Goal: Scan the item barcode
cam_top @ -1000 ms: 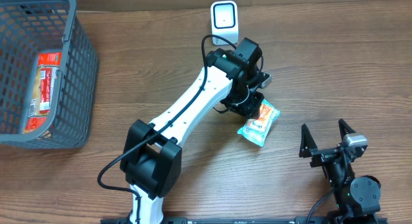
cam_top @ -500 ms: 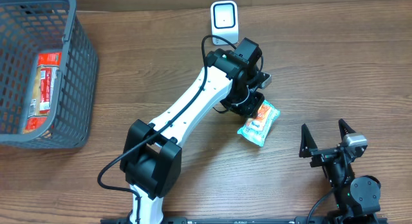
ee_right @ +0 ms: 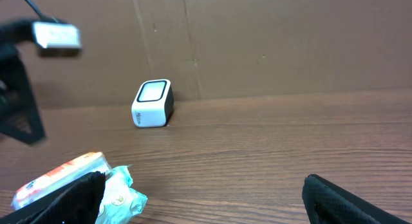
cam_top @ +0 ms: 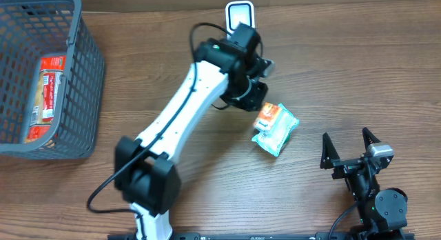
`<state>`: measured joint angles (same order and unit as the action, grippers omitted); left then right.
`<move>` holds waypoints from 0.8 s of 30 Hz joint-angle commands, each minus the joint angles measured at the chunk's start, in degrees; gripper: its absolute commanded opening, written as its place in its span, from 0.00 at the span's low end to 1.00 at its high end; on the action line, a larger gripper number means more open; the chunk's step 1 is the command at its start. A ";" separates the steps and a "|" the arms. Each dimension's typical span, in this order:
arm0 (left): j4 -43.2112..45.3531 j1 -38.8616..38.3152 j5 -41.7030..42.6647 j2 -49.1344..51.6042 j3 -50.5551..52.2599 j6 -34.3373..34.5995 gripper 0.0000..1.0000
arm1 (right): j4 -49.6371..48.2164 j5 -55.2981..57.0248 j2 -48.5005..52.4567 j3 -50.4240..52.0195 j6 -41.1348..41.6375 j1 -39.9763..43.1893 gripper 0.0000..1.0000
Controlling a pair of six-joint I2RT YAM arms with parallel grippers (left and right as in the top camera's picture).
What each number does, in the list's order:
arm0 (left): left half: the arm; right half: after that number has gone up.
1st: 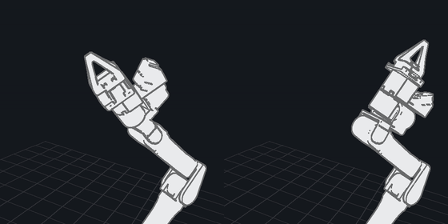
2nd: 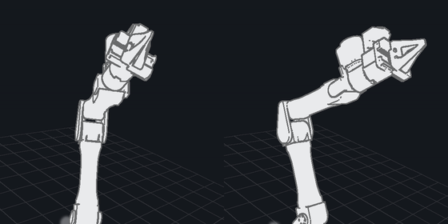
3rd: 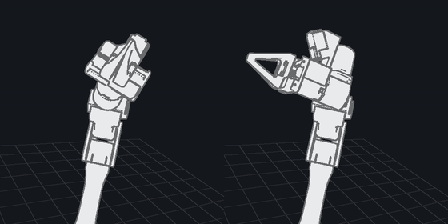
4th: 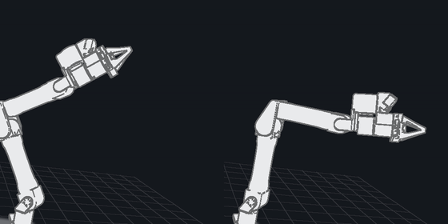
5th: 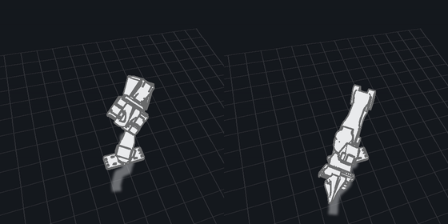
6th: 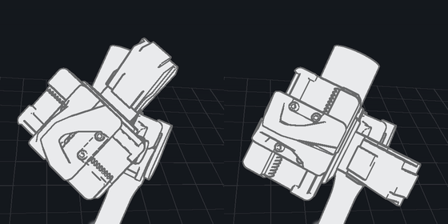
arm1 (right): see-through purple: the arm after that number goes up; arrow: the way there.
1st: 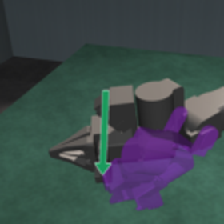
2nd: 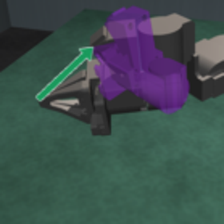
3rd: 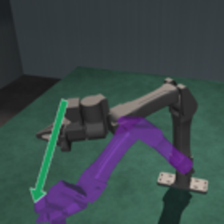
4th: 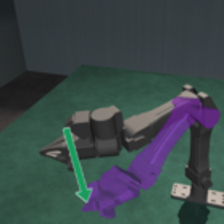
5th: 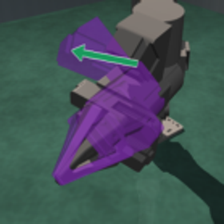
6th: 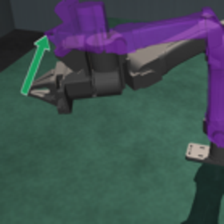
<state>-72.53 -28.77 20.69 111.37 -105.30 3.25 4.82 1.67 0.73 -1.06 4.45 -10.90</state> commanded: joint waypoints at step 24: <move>0.00 1.95 -11.87 1.77 2.29 6.25 0.06 | -0.15 -0.11 -0.50 0.61 -0.39 0.09 1.00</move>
<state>-72.69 -26.52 10.20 110.26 -104.16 8.86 4.75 1.72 0.73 -1.06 4.43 -10.90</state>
